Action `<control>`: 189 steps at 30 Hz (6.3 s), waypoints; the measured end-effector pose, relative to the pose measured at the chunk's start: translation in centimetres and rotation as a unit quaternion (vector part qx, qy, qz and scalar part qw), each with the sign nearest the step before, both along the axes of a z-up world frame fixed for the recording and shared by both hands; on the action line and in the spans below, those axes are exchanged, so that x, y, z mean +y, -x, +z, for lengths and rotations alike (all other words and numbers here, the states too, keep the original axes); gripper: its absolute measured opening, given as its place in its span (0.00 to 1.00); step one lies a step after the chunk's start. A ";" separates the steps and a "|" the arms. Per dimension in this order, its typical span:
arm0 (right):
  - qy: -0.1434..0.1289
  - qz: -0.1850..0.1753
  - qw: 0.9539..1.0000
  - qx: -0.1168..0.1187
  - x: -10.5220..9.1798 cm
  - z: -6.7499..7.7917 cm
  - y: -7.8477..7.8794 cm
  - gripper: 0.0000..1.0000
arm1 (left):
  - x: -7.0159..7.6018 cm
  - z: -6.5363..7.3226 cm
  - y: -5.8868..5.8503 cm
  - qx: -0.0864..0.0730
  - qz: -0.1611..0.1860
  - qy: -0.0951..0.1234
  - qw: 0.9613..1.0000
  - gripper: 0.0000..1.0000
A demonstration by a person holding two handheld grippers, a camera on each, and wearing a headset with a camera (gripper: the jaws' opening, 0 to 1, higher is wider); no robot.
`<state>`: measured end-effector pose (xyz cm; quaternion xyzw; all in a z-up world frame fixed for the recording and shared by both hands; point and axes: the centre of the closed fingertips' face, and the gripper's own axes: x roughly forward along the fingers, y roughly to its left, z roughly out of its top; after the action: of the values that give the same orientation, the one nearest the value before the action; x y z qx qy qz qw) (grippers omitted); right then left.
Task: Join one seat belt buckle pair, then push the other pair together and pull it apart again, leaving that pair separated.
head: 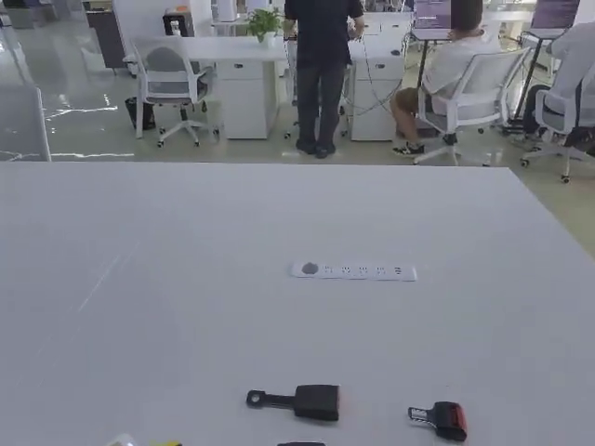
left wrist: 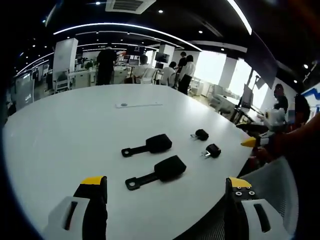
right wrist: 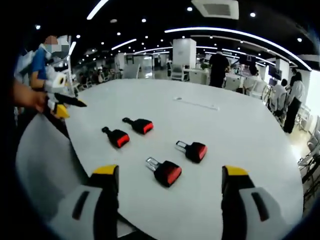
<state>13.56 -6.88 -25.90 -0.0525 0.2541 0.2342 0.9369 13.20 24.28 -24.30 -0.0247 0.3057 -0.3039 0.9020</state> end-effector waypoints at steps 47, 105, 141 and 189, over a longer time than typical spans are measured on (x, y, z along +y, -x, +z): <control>0.002 0.014 1.000 0.009 0.4 -0.5 -1.1 0.88 | 0.8 -0.6 -0.3 0.002 0.019 0.000 1.000 1.00; -0.001 0.117 0.991 0.070 3.4 -3.5 -2.6 0.84 | -2.9 -1.5 -3.1 -0.001 -0.065 -0.018 0.998 0.98; 0.090 0.316 0.931 0.158 4.9 -9.2 -3.9 0.74 | -6.9 -10.0 -5.9 0.033 -0.313 -0.146 0.938 0.81; 0.190 0.407 0.876 0.174 5.0 -11.4 -4.0 0.36 | -7.7 -13.3 -6.3 0.001 -0.472 -0.212 0.856 0.34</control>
<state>17.60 -1.88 -37.33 -0.2872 0.4089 0.5476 0.6711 19.51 16.55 -37.64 0.3141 0.3386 -0.6209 0.6334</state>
